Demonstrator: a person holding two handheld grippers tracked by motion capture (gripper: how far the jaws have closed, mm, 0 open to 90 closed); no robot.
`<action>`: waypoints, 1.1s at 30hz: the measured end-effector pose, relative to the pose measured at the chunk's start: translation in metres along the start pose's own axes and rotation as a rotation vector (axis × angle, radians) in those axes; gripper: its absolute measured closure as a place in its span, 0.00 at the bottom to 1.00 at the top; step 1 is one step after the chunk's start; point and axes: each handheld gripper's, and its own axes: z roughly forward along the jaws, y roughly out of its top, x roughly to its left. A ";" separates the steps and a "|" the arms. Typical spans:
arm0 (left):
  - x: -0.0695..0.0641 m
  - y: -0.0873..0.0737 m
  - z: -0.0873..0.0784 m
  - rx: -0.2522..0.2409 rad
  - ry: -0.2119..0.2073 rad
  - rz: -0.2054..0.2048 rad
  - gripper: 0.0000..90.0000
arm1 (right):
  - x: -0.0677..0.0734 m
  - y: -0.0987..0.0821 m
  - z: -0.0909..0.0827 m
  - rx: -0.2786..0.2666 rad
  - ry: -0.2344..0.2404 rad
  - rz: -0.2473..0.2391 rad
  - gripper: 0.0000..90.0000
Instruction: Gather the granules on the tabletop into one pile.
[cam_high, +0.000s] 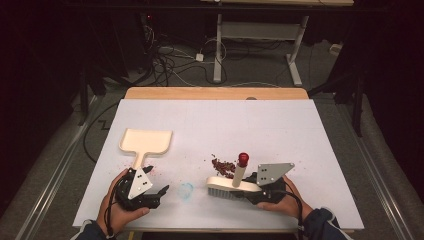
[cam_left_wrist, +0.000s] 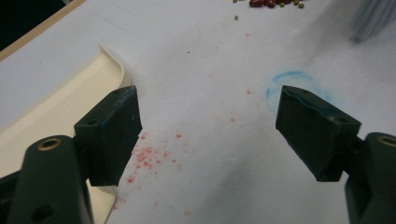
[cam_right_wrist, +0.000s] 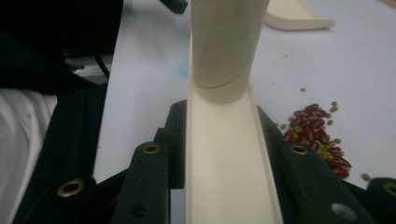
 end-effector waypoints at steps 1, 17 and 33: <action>0.000 0.000 0.000 0.000 0.000 -0.001 0.24 | -0.005 -0.001 0.002 -0.019 0.016 -0.003 0.75; -0.001 -0.001 0.004 0.013 -0.025 -0.011 0.24 | -0.066 0.009 0.025 -0.100 0.066 0.013 0.75; 0.000 -0.002 0.005 0.014 -0.029 -0.013 0.24 | -0.105 0.047 0.024 -0.073 -0.232 0.037 0.75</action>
